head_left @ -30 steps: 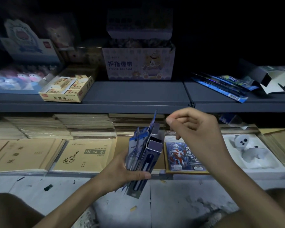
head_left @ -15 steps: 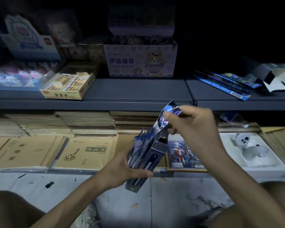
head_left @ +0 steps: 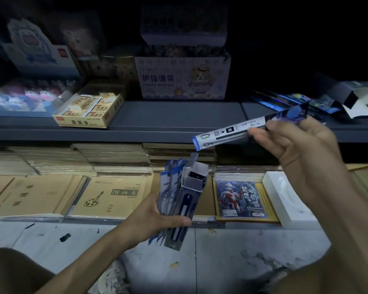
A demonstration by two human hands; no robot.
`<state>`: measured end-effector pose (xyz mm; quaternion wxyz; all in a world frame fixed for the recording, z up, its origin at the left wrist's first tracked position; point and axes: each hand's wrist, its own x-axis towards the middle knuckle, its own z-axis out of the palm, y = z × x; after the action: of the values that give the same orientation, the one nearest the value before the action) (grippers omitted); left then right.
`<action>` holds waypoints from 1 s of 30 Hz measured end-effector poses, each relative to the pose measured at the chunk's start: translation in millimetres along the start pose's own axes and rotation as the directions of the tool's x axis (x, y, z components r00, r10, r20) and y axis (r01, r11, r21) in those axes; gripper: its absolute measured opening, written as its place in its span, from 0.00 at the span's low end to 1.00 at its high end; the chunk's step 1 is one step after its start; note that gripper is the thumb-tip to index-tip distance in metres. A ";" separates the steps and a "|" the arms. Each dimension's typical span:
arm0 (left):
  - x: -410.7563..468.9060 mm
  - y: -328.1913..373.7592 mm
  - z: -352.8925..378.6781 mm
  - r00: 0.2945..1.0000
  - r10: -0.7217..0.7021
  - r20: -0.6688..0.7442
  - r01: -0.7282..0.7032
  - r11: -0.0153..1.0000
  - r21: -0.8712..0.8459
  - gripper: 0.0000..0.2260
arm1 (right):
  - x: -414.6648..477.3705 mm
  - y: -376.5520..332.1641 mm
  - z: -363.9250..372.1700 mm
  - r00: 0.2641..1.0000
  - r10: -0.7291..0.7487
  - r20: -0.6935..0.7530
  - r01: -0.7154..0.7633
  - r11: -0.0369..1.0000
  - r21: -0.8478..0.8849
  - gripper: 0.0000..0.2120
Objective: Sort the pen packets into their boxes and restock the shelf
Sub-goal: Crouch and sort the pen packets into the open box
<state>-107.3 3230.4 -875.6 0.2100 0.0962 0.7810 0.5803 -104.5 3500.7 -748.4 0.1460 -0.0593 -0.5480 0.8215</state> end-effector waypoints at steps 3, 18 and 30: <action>1.3 -3.0 -1.4 1.000 0.009 -0.025 -0.009 1.000 0.010 0.37 | -5.5 1.5 -0.8 0.998 0.025 0.055 -0.024 1.000 -0.013 0.13; 6.9 -5.2 1.5 0.998 0.034 -0.060 -0.033 0.999 0.007 0.34 | -16.8 4.1 -2.3 1.000 0.018 0.020 -0.015 0.991 -0.132 0.16; 5.8 -2.4 4.4 1.000 -0.021 0.003 0.021 0.997 0.071 0.31 | -19.6 -2.8 1.7 0.989 -0.032 0.144 0.100 0.865 -0.492 0.21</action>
<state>-110.4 3235.8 -880.2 0.2141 0.0964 0.8016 0.5498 -85.8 3494.2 -746.4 0.1176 -0.0222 -0.7512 0.6492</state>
